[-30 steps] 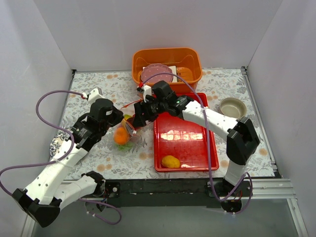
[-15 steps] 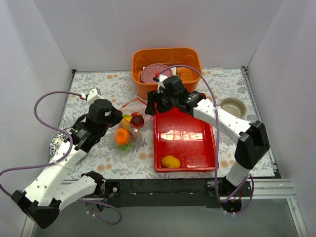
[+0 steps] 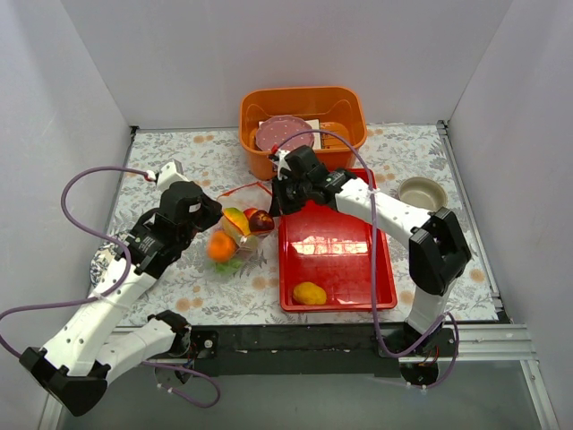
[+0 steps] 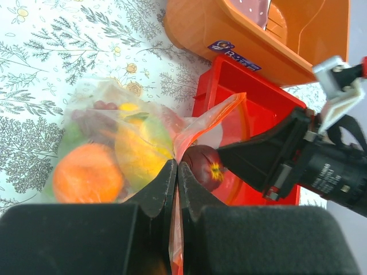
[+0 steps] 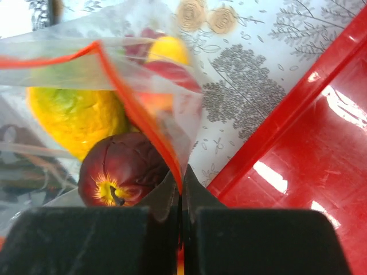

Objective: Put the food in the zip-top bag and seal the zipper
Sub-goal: Adjust the zipper food storage bag at the center of the board.

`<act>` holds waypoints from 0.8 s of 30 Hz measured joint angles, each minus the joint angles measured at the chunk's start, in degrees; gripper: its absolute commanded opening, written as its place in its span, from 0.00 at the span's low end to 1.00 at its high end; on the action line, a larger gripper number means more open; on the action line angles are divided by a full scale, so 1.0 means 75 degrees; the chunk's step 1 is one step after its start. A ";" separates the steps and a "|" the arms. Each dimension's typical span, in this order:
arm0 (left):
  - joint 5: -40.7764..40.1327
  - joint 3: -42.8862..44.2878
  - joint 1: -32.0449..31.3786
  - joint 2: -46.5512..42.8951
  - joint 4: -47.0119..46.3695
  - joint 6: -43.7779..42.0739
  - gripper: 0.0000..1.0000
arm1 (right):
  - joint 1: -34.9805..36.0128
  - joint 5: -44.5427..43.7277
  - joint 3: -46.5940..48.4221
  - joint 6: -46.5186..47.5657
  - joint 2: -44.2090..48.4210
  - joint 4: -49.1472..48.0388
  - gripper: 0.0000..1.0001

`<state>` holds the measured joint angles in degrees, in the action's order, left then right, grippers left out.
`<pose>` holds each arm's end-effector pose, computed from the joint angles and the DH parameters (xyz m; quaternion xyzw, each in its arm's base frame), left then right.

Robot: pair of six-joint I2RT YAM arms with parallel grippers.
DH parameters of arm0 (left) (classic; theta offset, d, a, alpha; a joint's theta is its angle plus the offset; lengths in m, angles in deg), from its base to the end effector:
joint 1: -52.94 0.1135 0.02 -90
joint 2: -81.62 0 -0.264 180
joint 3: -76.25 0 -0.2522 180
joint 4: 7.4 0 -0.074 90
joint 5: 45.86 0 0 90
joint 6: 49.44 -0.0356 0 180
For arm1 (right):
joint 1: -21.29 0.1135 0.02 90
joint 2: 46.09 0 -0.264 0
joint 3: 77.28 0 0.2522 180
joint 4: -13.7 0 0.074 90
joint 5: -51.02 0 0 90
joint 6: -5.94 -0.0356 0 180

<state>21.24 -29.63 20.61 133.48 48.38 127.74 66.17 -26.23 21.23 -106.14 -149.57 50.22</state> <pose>0.1590 -0.0842 0.3577 -0.4811 0.7231 -0.3125 0.3847 0.2880 0.2979 0.2764 -0.2238 0.8792 0.3097 0.2847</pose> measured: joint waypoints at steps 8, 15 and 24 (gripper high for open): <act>-0.0038 -0.0012 0.0003 0.0347 -0.0003 -0.0044 0.00 | 0.0589 0.0953 0.1215 0.0434 0.0268 -0.0058 0.01; -0.0391 -0.0230 0.0003 -0.0574 -0.0058 0.0102 0.00 | 0.0965 0.1291 0.2320 0.0615 -0.0146 0.0160 0.01; -0.1501 0.0962 0.0003 -0.0761 0.0653 0.0125 0.00 | 0.0860 0.0938 0.2349 0.0560 -0.0685 0.0344 0.01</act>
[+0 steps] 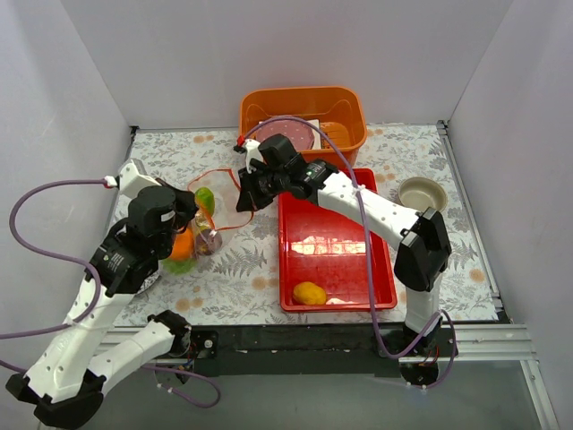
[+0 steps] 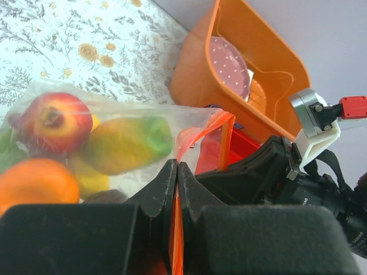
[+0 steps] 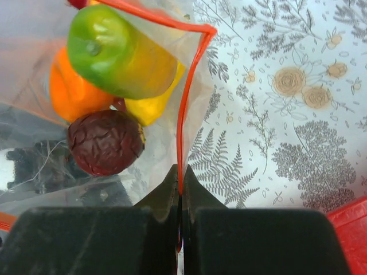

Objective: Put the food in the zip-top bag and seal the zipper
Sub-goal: Adjust the zipper food storage bag at the center of the board.

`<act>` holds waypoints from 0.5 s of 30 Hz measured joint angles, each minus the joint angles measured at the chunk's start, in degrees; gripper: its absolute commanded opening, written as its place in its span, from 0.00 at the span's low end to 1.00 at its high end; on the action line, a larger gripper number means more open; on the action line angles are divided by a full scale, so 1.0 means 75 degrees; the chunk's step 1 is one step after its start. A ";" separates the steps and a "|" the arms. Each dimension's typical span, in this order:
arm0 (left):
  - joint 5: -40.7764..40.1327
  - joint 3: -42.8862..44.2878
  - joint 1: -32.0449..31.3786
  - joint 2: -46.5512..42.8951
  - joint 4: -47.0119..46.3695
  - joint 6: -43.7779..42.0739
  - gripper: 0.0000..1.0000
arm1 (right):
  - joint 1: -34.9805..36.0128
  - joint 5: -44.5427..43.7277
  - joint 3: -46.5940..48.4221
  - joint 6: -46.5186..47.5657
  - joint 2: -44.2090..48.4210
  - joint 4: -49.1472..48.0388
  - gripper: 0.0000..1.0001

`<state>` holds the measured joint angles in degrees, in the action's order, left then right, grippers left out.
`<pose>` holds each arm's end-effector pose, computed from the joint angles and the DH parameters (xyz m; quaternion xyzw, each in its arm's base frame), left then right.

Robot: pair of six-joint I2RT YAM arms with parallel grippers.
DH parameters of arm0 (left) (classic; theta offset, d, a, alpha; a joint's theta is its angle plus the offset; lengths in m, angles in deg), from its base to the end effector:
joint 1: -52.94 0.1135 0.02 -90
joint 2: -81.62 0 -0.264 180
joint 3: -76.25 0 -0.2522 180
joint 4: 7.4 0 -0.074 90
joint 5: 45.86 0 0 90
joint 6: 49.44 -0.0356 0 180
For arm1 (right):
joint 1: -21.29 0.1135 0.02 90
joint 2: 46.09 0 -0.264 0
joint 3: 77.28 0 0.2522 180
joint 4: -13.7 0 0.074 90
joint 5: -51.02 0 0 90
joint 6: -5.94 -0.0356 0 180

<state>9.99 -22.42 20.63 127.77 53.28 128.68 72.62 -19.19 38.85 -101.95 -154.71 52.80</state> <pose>0.1262 -0.0561 0.4046 -0.5168 0.6411 -0.3194 0.4689 0.2692 0.3557 0.3403 -0.3277 0.7994 0.3965 0.3104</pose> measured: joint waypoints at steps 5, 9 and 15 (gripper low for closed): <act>0.0035 -0.0516 0.0000 0.0087 -0.0026 -0.0006 0.00 | -0.0020 -0.0178 -0.0606 -0.0157 -0.0015 -0.0128 0.01; 0.0350 -0.1166 0.0000 0.0367 -0.0038 0.0012 0.00 | -0.0105 -0.0254 -0.1396 -0.0294 -0.0012 -0.0248 0.05; 0.0822 -0.1652 0.0000 0.0513 -0.0326 0.0047 0.00 | -0.0181 -0.0662 -0.2063 -0.0455 0.0041 -0.0289 0.19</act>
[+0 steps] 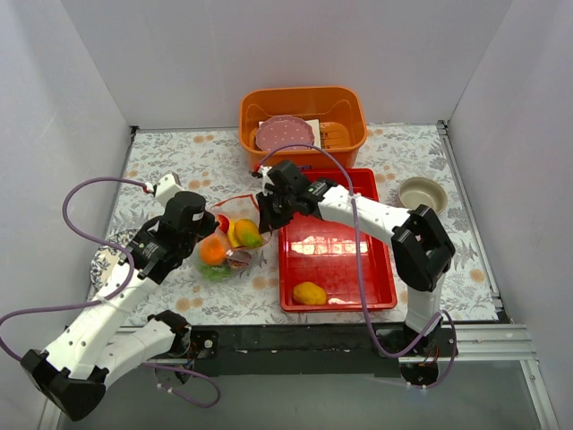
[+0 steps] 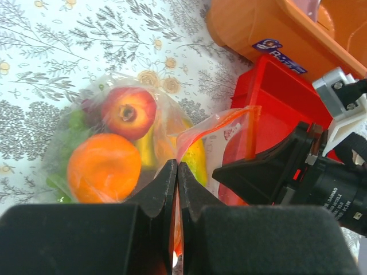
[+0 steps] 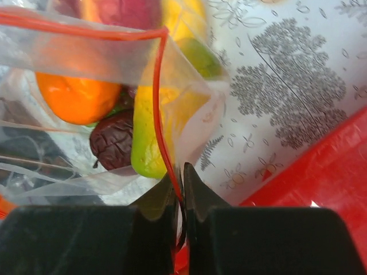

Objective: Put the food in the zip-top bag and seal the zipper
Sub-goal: Adjust the zipper food storage bag at the center of the board.

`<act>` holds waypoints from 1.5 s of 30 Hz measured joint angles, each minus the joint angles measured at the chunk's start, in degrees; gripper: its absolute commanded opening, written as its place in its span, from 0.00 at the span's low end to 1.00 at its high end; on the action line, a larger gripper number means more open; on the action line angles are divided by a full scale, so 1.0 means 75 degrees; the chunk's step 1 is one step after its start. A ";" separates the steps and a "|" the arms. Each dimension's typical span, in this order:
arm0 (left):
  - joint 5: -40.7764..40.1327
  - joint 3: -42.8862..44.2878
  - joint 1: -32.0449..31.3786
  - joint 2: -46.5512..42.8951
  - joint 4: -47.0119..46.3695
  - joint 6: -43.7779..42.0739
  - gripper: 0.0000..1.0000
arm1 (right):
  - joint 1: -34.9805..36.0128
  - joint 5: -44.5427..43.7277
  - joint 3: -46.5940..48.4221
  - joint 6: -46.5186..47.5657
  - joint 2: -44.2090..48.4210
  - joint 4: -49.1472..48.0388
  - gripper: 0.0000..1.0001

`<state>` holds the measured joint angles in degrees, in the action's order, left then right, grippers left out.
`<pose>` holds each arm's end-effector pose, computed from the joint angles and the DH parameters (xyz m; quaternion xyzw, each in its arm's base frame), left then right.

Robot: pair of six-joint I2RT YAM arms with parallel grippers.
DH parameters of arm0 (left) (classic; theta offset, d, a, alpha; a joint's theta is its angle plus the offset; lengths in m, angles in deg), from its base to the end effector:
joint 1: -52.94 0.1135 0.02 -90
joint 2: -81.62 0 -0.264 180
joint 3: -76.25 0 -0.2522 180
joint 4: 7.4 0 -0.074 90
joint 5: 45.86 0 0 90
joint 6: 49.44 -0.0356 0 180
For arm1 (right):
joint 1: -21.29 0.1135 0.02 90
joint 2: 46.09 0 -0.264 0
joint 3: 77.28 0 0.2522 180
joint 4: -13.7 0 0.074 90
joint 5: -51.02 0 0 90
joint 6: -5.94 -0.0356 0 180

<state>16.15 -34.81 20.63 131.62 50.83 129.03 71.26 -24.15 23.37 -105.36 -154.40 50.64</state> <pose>0.1530 -0.0770 0.3308 -0.5041 0.7249 -0.2533 0.3953 0.2696 0.3352 0.2544 -0.2748 0.8740 0.3197 0.2417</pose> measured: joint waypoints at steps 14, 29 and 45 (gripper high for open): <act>0.0484 -0.0044 0.0000 0.0047 -0.0565 -0.0149 0.00 | -0.0385 -0.1244 -0.1244 0.0076 0.2471 0.0184 0.76; 0.0592 -0.0044 0.0000 0.0256 -0.0705 -0.0236 0.00 | -0.0618 0.0344 -0.4127 0.1693 0.4366 0.1912 0.81; 0.0600 -0.0041 0.0000 0.0309 -0.0729 -0.0256 0.00 | -0.0612 0.1722 -0.4922 0.1699 0.3587 0.1227 0.85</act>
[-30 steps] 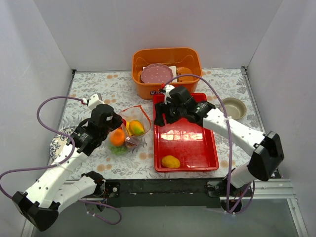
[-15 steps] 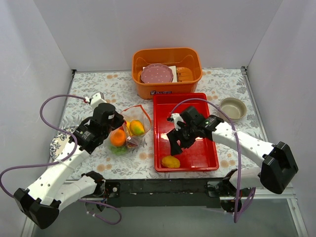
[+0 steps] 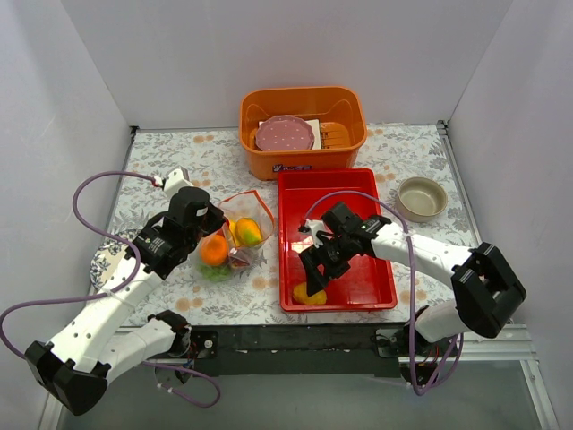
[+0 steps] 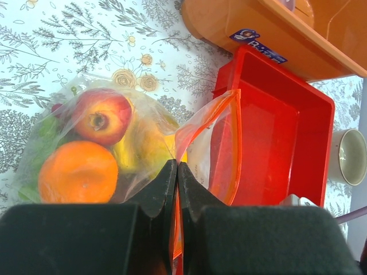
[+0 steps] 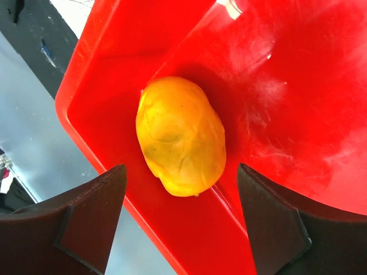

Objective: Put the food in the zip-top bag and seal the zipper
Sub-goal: Adjust the zipper food storage bag at the center of the board, then pick up the fake fruit from the bin.

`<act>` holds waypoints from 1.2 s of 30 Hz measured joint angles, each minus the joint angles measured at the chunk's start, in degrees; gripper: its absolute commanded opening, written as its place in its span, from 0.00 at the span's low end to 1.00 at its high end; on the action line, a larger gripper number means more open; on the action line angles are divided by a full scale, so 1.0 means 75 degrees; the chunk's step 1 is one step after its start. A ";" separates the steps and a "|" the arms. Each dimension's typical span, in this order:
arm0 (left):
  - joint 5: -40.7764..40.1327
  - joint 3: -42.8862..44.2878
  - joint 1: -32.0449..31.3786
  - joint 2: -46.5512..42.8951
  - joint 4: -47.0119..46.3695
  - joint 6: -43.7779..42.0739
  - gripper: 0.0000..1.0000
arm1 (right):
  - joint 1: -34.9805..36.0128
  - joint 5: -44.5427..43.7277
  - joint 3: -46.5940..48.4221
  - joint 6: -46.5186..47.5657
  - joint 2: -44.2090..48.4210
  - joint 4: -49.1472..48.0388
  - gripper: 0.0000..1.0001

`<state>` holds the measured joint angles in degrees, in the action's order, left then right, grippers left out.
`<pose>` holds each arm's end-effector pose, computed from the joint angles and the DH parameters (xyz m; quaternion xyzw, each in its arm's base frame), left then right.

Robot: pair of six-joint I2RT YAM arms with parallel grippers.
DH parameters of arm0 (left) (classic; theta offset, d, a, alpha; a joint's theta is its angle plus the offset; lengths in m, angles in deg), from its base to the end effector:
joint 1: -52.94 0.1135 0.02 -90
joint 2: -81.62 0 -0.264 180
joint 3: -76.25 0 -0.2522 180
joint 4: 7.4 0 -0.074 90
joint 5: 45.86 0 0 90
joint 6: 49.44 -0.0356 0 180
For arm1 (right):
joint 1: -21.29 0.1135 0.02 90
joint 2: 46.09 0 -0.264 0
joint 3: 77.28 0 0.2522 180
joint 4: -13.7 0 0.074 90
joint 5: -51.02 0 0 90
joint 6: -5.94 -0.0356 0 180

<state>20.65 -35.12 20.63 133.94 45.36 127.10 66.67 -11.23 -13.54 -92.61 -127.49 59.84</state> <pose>0.1652 -0.0877 0.3299 -0.4800 0.7362 -0.2873 0.3808 0.1760 0.2020 0.2034 -0.3503 0.8800 0.3079 0.0902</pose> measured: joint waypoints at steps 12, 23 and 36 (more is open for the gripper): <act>-0.0149 0.0020 0.0000 0.0000 0.0154 -0.0061 0.00 | 0.0023 0.0131 -0.0198 -0.0099 -0.0595 -0.0405 0.70; -0.0070 0.0146 0.0000 0.0157 0.0134 -0.0172 0.00 | 0.0079 -0.0775 0.0286 -0.0589 -0.0711 -0.0385 0.49; 0.0029 0.0146 0.0000 0.0154 0.0125 -0.0178 0.00 | -0.0277 -0.3337 0.0781 -0.1600 -0.0694 -0.0927 0.88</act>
<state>20.87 -34.03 20.63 135.09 46.30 125.77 64.60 -36.26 -7.69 -104.61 -132.70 52.89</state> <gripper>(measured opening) 0.013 0.812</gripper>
